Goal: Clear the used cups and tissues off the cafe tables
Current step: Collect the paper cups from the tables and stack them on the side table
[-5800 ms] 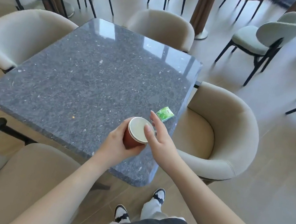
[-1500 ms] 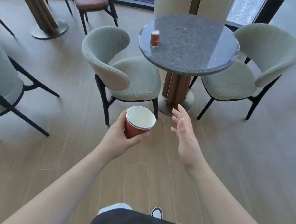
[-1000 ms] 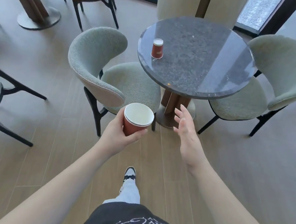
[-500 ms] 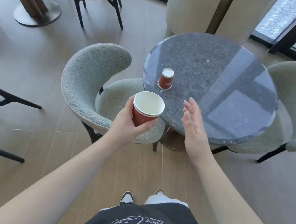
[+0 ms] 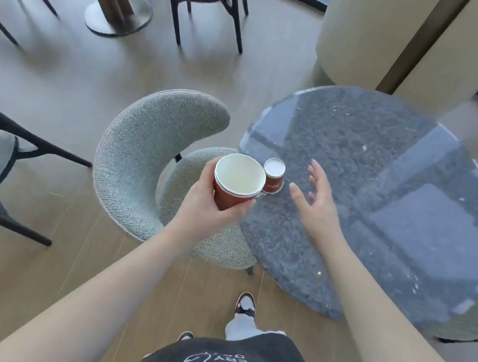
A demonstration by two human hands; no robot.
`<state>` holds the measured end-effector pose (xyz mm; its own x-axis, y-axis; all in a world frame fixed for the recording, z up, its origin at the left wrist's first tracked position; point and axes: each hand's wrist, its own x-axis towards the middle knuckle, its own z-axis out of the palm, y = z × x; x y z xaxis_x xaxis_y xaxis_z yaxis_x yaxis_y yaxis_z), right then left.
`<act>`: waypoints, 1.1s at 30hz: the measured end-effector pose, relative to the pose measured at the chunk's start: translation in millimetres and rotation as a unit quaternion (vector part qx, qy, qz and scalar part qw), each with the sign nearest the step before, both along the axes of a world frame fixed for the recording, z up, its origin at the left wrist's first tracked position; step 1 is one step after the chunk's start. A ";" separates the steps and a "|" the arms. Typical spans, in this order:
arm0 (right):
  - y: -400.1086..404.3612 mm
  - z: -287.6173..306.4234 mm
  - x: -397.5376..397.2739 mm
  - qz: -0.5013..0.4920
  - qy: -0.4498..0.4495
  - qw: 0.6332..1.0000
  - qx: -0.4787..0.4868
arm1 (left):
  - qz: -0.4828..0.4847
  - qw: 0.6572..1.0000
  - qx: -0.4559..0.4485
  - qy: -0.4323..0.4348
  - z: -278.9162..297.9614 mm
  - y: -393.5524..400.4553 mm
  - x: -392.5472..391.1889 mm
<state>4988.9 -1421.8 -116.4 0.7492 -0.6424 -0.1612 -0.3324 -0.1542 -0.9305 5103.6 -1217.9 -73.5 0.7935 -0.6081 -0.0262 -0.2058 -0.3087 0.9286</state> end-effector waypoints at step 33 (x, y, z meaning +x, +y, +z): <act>-4.5 79.4 70.9 -0.021 -0.210 0.814 0.542 | 0.088 0.994 0.058 -0.034 2.8 -10.2 23.8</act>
<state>5059.8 -1426.4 -37.0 0.8652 -0.3200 -0.3861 0.0657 0.8356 -0.5455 5127.5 -1228.1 -70.6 0.8899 -0.4550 -0.0307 -0.2003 -0.4503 0.8701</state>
